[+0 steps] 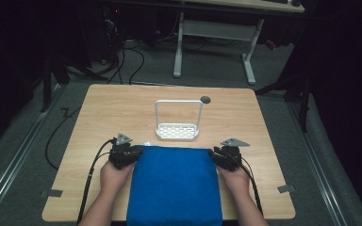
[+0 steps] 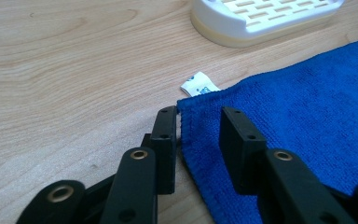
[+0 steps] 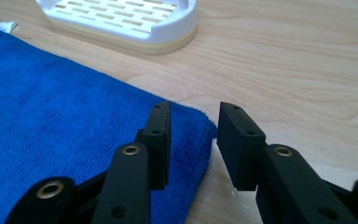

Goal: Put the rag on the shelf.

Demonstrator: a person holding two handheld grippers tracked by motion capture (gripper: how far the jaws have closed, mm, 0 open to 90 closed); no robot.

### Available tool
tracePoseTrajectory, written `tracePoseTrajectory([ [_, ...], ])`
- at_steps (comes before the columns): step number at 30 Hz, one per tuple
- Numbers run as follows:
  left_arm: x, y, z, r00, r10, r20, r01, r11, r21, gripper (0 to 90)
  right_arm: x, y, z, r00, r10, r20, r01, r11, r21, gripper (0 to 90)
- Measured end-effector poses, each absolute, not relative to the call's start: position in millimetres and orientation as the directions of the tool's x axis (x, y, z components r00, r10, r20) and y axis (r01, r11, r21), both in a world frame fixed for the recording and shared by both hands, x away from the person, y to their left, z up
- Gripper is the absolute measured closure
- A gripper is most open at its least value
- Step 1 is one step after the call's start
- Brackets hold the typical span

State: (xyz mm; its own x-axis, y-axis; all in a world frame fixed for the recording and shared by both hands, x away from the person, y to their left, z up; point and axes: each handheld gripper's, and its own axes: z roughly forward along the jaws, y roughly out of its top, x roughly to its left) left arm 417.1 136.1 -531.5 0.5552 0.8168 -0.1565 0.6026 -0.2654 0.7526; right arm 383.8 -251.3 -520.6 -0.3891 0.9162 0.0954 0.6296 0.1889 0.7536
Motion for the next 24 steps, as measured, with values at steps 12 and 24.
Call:
tracePoseTrajectory([
  [12,419.0,135.7,-533.8,0.563,0.811,-0.162,0.603,-0.269,0.751,72.0,386.7,-248.6,-528.9,-0.369,0.926,0.076,0.653,0.2,0.73,68.9],
  [24,419.9,134.7,-533.9,0.578,0.798,-0.169,0.596,-0.271,0.756,83.9,384.1,-245.3,-528.9,-0.389,0.92,0.039,0.642,0.24,0.728,83.3],
])
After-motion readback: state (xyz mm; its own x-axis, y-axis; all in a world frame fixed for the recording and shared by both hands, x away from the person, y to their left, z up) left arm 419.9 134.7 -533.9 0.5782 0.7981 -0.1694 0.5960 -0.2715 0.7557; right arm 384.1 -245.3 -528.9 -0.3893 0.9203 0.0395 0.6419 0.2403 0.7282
